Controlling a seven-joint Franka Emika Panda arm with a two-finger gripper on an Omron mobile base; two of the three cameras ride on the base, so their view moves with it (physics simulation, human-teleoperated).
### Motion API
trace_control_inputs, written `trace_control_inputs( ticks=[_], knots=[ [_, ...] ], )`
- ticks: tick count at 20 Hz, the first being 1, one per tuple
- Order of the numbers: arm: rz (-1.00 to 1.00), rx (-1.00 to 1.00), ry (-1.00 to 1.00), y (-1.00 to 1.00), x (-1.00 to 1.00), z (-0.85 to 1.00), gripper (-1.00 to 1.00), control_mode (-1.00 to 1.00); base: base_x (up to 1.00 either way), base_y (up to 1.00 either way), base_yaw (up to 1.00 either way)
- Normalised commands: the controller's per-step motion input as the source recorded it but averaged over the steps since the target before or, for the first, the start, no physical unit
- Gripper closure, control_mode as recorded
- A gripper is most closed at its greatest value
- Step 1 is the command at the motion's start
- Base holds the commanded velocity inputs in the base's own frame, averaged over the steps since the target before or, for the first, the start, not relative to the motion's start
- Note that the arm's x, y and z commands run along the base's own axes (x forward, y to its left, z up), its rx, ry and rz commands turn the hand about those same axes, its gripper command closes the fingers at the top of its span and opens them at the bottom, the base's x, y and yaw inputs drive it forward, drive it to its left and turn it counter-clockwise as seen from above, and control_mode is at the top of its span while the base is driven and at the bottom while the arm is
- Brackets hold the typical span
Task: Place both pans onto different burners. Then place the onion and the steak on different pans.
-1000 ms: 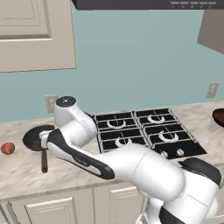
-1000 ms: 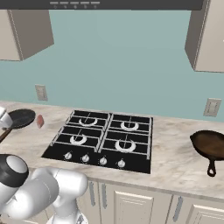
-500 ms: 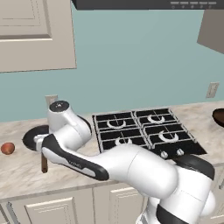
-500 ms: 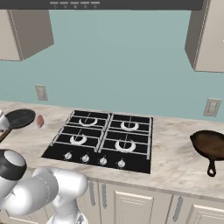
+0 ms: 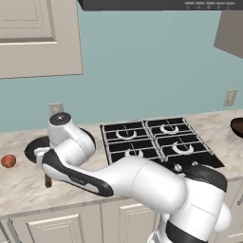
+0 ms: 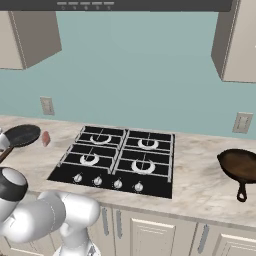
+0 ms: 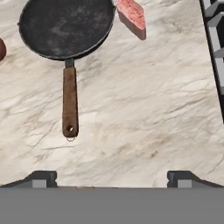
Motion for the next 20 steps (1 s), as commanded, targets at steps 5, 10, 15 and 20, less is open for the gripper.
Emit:
trace_control_inputs(
  ticks=[5,10,15,20],
  knots=[
    [-0.04,0.0,0.0,0.07,0.08,-0.15,-1.0,-1.0,0.0,0.0,0.0],
    [-0.03,0.0,0.0,0.09,0.13,-0.16,-1.0,-1.0,0.0,0.0,0.0],
    [-0.03,0.0,0.0,0.11,0.16,-0.14,-1.0,-1.0,0.0,0.0,0.0],
    [-0.03,0.0,-0.02,0.1,0.16,-0.09,-1.0,-1.0,0.0,0.0,0.0]
  ],
)
